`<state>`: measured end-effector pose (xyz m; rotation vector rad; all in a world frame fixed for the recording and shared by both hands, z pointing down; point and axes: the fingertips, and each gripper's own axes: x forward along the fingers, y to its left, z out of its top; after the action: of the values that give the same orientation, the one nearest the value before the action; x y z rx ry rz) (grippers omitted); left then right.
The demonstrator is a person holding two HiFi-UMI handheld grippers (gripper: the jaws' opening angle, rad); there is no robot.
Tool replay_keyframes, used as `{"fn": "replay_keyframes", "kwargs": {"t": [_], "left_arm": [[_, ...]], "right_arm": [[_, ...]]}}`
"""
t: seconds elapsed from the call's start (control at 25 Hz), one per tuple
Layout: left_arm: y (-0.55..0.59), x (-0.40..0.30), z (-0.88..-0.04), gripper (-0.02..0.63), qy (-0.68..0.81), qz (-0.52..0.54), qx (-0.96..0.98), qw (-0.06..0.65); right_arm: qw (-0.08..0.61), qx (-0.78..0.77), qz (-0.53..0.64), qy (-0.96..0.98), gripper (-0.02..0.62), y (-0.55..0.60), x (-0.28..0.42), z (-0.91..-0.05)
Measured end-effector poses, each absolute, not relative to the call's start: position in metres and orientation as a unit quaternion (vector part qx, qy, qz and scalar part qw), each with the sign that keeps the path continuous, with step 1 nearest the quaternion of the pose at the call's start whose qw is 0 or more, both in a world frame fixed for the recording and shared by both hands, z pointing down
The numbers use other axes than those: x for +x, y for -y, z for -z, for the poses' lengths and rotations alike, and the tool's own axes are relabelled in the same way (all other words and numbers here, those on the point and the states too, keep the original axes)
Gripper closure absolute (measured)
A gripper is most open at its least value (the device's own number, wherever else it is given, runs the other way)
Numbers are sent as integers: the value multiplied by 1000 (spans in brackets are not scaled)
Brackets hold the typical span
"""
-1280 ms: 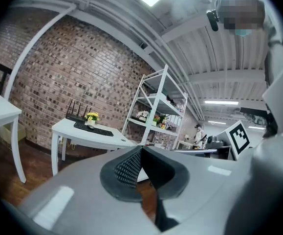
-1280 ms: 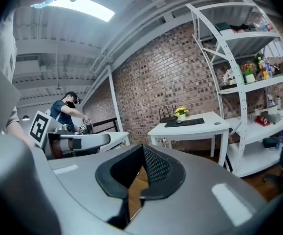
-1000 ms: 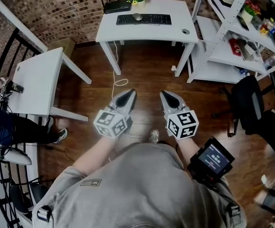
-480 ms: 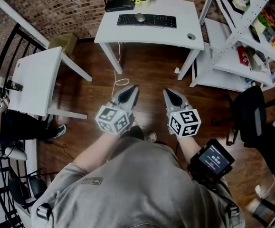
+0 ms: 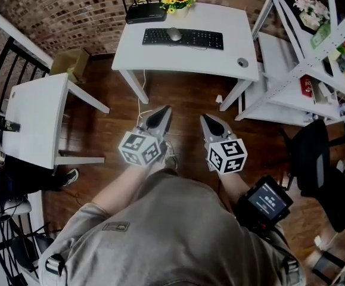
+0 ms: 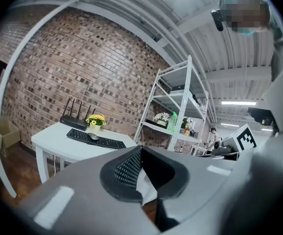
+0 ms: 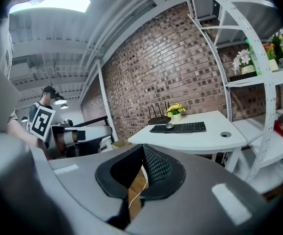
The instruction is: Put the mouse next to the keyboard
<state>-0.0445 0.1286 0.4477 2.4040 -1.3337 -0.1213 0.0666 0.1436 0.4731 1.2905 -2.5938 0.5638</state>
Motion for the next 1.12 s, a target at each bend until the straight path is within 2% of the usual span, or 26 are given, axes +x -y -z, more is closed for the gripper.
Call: {"fn": "replay_keyframes", "kwargs": {"t": [0.68,1.12], "left_arm": [[32,-117,-451,604,460,31,866,194],[117,-116,-476,604,488,23,846,216]], "right_arm": [[104,460,-181,863,584,21,5,-469],[114,443,-200,866,584,111,10,-495]]}}
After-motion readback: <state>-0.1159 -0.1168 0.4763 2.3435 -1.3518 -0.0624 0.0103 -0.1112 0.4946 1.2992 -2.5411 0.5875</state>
